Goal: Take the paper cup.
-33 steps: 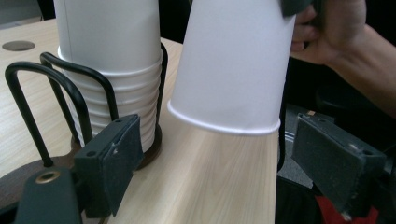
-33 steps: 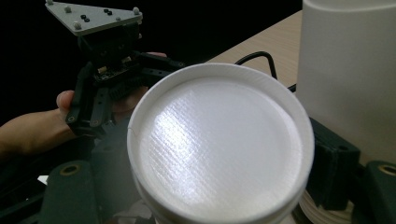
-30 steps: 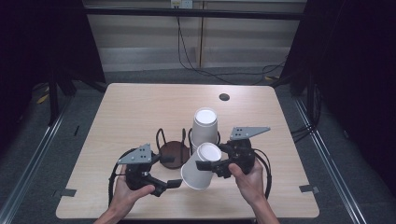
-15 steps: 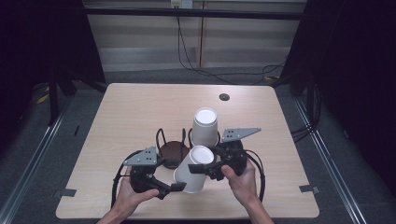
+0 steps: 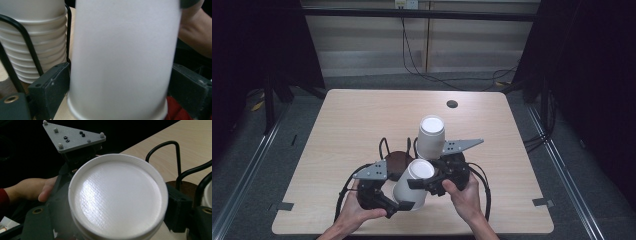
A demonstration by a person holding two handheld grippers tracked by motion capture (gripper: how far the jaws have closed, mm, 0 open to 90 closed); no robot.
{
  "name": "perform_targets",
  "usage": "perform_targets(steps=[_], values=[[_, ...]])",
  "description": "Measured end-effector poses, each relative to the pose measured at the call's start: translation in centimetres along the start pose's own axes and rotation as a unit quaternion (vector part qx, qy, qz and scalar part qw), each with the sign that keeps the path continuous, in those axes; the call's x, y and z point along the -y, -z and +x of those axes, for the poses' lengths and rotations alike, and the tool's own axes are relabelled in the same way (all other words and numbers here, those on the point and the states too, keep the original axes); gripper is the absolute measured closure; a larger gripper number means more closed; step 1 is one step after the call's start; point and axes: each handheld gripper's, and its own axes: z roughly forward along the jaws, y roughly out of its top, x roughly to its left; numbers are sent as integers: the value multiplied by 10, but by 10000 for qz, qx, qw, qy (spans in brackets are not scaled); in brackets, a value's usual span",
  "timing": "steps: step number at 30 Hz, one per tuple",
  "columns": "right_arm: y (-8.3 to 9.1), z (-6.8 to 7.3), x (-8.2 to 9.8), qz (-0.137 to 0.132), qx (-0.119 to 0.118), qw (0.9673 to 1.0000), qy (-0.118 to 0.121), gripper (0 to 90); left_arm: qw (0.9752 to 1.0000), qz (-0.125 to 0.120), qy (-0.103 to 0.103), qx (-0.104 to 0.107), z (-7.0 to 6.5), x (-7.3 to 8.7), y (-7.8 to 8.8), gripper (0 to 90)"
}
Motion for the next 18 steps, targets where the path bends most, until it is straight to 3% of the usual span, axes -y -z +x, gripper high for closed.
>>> perform_targets(steps=[9, 18], values=[[-6, 3, 0, -23, -11, 10000, 26, 248, 10000, -54, -8, -15, -2, 4, -8, 81], [-7, 1, 2, 44, -143, 9999, -10, 238, 9999, 95, -35, 3, -2, 3, -5, 133]])
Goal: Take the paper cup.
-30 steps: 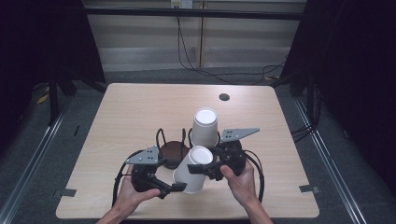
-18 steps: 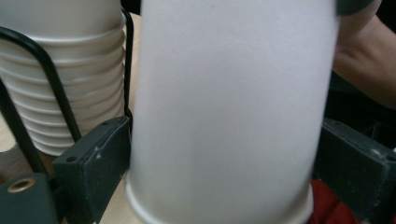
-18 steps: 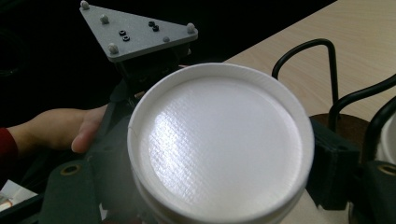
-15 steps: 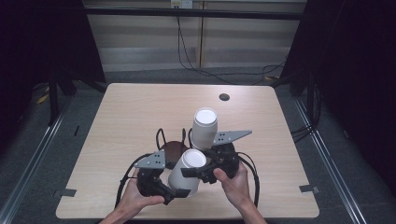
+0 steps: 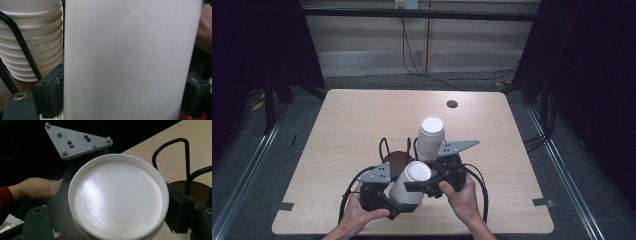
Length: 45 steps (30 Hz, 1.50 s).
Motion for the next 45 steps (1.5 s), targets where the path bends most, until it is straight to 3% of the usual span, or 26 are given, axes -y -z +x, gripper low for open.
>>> perform_targets(steps=[5, 6, 11, 16, 21, 29, 33, 37, 40, 42, 45], values=[[-1, 1, 0, -41, 93, 9999, 32, 207, 10000, 63, 15, 10, 1, 0, 1, 149], [-2, 1, 0, -4, 128, 9999, 1, 144, 9999, 136, 10, 14, 0, 0, 2, 153], [-2, 0, 1, 28, 79, 10000, -24, 146, 9997, 240, 41, 26, 1, 1, 3, 156], [3, 0, 0, 21, 153, 9999, 57, 146, 9992, 311, 232, 73, 1, 2, 8, 156], [9, 0, -2, -56, 167, 9998, 101, 146, 9989, 360, 291, 83, 2, 2, 11, 156], [21, -2, -3, -199, 152, 9996, 133, 146, 9984, 493, 278, -90, 3, 0, 18, 156], [22, -4, -1, -81, 377, 9992, 102, 149, 9975, 574, 324, -269, 6, 0, 22, 156], [22, -6, 1, -124, 284, 9994, 168, 151, 9970, 644, 320, -292, 8, 0, 25, 156], [22, -6, 3, -73, 433, 9986, 289, 151, 9964, 724, 318, -315, 9, -2, 28, 156], [22, -6, 3, -56, 438, 9986, 308, 151, 9958, 783, 344, -327, 9, -3, 28, 156], [22, -7, 3, 73, 267, 9991, 307, 150, 9941, 932, 423, -373, 8, -6, 31, 157]])
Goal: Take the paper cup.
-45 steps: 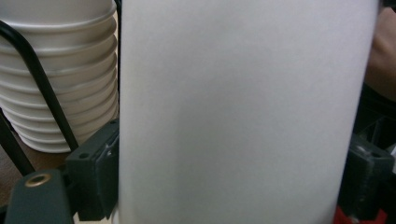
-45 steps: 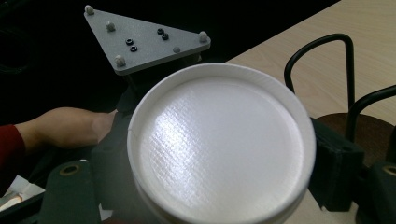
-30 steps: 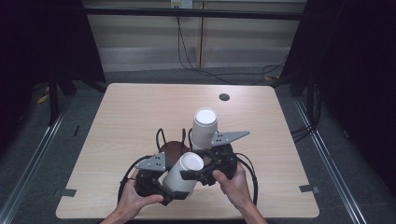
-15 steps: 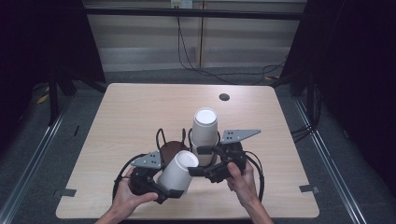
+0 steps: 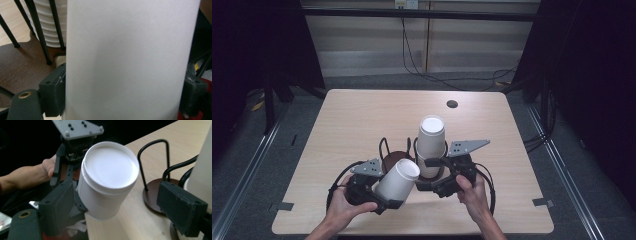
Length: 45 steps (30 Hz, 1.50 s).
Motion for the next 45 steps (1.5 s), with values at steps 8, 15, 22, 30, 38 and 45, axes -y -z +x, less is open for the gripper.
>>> perform_targets(steps=[8, 15, 22, 30, 38, 45], values=[[0, 0, 0, 333, -131, 9993, 62, 146, 9996, 226, -115, -138, 1, -3, 5, 157], [-3, -1, 1, 628, -55, 9977, 246, 155, 9971, 588, -364, -309, -1, -8, 9, 157], [-6, -2, -1, 981, -129, 9946, 317, 157, 9936, 839, -541, -520, 1, -10, 15, 163], [-4, -4, -8, 1190, -111, 9922, 363, 156, 9873, 1225, -894, -480, -1, -37, 6, 163], [-8, -3, -7, 1726, -203, 9842, 344, 153, 9784, 1694, -977, -677, -2, -50, -6, 163], [-13, -8, -6, 1938, -159, 9804, 301, 150, 9708, 2011, -1146, -633, -7, -46, -11, 163]])
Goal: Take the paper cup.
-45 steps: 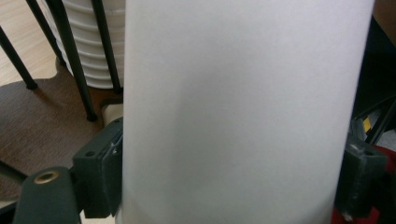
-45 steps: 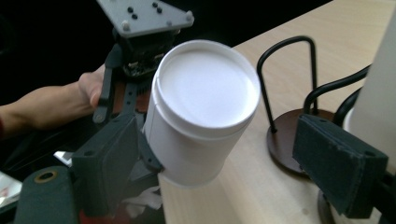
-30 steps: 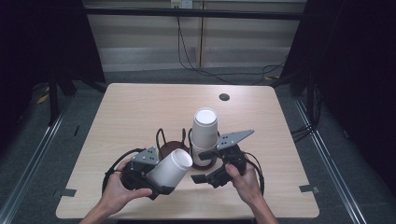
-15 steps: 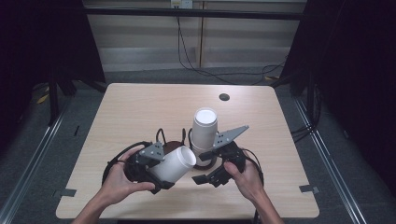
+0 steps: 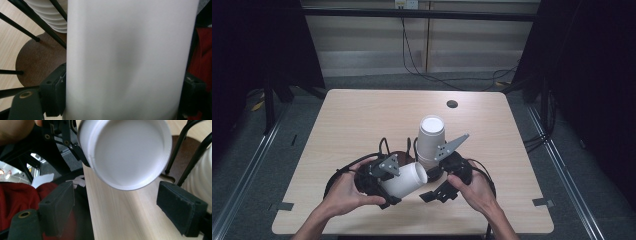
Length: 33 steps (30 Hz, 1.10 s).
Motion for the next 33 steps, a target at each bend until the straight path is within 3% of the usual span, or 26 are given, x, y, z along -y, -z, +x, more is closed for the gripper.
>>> perform_targets(steps=[4, 12, 15, 22, 23, 28, 33], values=[[-5, 3, 4, 281, 63, 9996, 17, 155, 9996, 192, -197, 28, -8, 2, -5, 163], [-11, 2, 8, 507, 42, 9987, 65, 151, 9987, 382, -337, 94, -12, 1, -12, 163], [-20, 1, 8, 817, -141, 9965, -36, 153, 9979, 444, -437, 168, -14, 1, -12, 163], [-28, 5, 4, 878, -197, 9959, 60, 166, 9968, 548, -542, 213, -19, 1, -14, 163], [-32, 7, 3, 983, -291, 9947, 107, 163, 9964, 581, -583, 192, -21, 0, -16, 163], [-38, 9, 2, 1096, -218, 9936, 142, 164, 9957, 586, -698, 188, -24, -2, -19, 163], [-43, 12, 0, 1127, -301, 9928, 259, 178, 9948, 657, -747, 228, -26, -2, -23, 163]])
